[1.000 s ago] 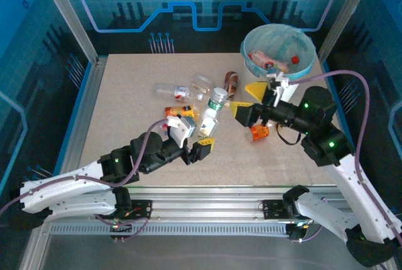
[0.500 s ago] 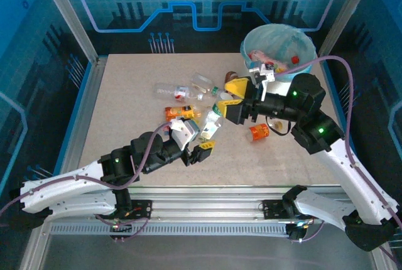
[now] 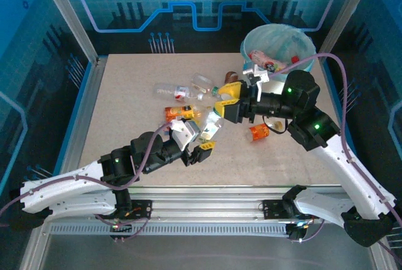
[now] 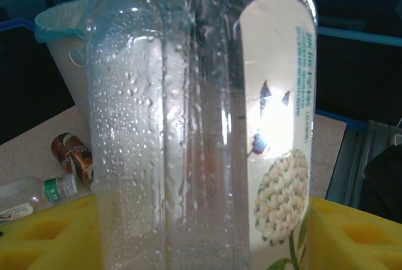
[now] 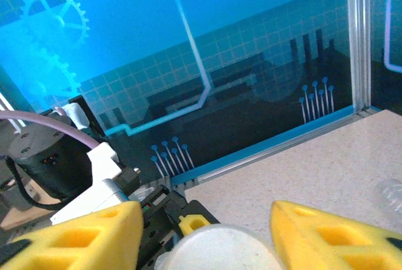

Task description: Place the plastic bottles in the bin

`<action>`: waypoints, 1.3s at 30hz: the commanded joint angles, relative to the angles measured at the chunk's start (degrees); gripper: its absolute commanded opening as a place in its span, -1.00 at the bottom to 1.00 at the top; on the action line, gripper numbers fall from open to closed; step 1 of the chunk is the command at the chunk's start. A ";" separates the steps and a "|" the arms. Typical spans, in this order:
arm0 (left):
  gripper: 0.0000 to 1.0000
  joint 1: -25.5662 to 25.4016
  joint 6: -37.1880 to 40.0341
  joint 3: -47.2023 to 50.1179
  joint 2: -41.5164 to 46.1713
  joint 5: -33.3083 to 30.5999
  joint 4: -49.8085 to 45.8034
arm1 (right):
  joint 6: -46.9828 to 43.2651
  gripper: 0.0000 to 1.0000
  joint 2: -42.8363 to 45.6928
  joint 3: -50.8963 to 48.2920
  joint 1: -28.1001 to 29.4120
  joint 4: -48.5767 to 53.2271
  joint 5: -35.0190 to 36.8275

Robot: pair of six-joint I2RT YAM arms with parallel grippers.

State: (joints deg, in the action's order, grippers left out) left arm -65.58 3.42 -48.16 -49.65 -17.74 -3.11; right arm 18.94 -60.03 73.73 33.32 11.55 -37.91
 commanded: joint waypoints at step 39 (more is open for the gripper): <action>0.98 0.12 2.73 1.93 5.97 -18.28 6.18 | -11.01 -1.00 -2.63 16.07 2.18 13.95 23.93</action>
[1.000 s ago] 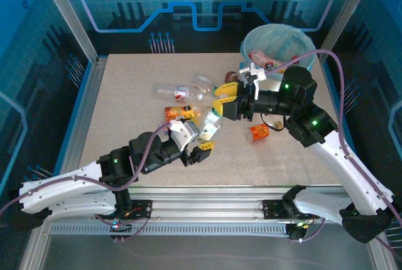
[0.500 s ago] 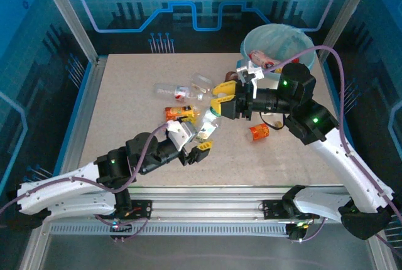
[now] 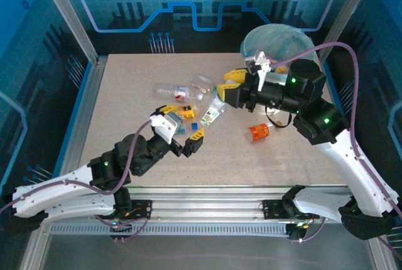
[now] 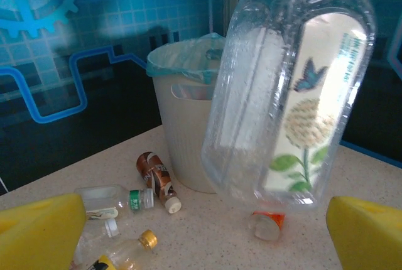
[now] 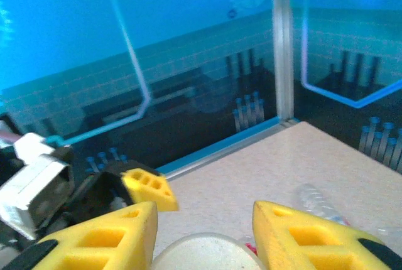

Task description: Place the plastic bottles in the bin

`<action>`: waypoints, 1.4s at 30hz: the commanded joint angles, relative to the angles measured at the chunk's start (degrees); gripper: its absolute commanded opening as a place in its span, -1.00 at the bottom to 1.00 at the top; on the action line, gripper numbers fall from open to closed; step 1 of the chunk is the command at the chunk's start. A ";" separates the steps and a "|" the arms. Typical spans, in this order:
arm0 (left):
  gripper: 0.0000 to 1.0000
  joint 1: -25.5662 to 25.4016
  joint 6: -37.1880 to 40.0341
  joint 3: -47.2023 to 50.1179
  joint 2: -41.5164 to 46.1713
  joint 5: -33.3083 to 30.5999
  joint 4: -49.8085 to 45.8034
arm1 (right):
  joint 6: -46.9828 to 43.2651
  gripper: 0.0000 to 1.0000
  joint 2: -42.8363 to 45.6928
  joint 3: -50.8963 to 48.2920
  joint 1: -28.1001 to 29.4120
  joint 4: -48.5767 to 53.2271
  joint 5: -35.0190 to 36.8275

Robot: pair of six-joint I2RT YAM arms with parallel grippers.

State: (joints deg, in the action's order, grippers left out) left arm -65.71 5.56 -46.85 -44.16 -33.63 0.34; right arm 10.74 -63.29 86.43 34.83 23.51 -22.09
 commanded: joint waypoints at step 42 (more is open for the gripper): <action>0.98 12.90 -20.23 -6.94 -12.86 -2.27 -7.53 | -18.95 -0.90 -56.46 50.72 -10.17 20.00 79.71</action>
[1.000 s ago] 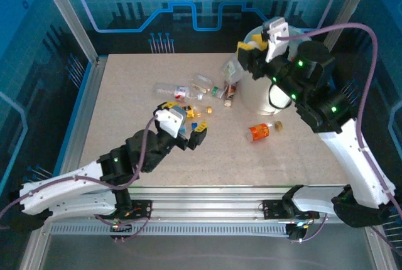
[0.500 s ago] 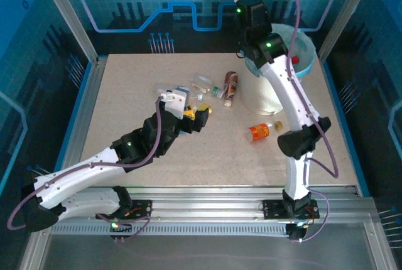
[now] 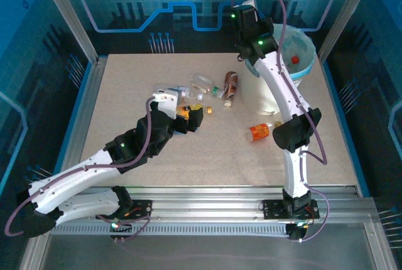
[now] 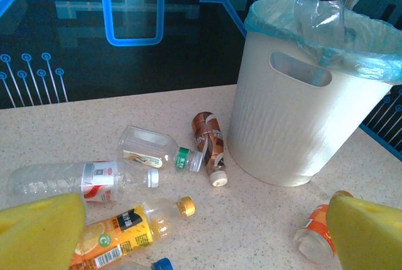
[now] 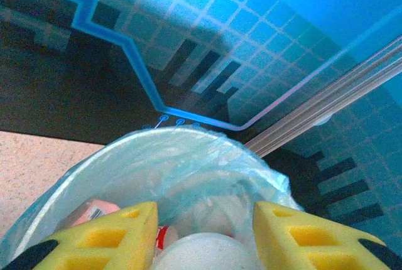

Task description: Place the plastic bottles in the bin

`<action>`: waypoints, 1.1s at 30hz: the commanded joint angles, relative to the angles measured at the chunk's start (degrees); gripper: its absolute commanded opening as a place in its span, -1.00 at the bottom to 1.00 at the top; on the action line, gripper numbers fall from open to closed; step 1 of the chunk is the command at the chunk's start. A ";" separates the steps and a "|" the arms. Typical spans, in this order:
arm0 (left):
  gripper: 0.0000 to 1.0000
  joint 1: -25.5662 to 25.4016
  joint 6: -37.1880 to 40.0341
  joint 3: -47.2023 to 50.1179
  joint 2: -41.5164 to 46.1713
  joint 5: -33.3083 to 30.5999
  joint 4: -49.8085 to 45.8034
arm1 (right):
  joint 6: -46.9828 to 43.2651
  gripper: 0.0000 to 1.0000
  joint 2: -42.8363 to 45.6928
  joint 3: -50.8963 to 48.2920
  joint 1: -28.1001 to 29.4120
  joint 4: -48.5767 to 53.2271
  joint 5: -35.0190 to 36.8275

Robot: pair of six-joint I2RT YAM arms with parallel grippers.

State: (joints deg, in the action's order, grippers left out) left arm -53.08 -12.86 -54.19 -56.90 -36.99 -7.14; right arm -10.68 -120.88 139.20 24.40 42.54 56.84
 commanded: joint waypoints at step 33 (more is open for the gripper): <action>0.98 0.34 -4.02 -0.56 -3.62 1.09 -1.17 | 22.10 -0.50 6.94 -22.06 -15.24 0.91 -27.17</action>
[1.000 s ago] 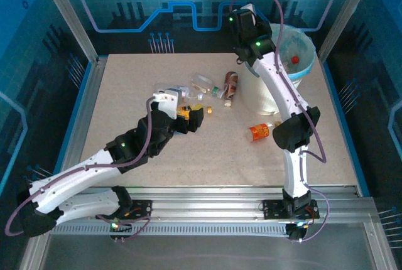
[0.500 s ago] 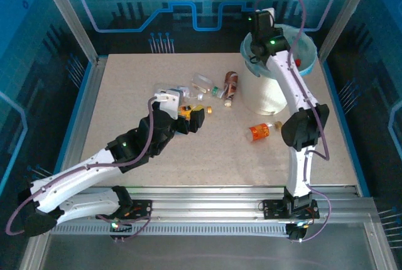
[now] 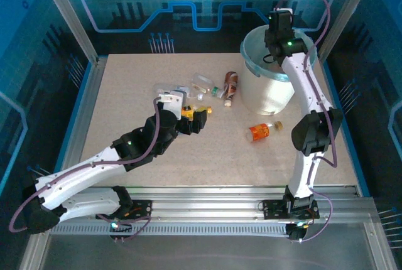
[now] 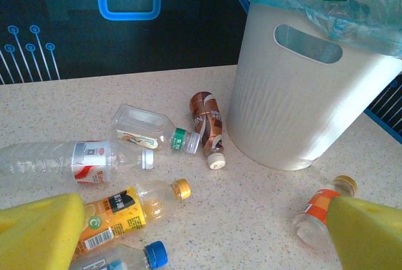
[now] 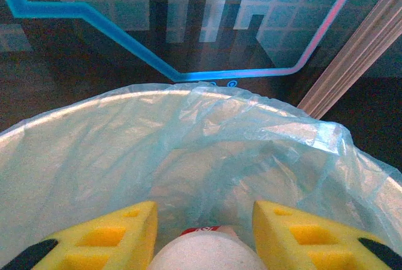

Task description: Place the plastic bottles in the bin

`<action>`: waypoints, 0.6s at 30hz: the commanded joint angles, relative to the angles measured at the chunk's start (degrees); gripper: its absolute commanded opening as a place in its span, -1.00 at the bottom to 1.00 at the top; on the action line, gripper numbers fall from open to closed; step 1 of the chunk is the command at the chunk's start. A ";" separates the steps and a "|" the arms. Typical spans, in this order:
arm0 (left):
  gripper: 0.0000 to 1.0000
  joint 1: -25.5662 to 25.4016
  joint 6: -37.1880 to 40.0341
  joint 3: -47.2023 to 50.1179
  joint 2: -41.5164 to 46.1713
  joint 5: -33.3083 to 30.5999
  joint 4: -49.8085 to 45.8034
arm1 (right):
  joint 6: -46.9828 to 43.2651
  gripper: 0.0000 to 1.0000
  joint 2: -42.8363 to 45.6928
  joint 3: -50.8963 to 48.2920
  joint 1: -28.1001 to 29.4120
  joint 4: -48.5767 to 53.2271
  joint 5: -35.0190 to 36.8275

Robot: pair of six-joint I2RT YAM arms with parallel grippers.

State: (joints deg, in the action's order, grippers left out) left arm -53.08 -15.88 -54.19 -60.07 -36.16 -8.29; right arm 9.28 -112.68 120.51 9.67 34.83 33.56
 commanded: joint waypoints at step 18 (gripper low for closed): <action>0.98 0.34 -1.26 -1.81 -2.23 0.66 -0.67 | -16.41 -0.56 9.61 -12.22 13.35 -6.92 20.62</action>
State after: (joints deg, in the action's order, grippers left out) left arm -53.08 -16.60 -54.22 -62.59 -35.75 -8.56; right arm -2.22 -105.32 108.40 23.11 29.41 48.29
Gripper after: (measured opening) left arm 0.988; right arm 0.422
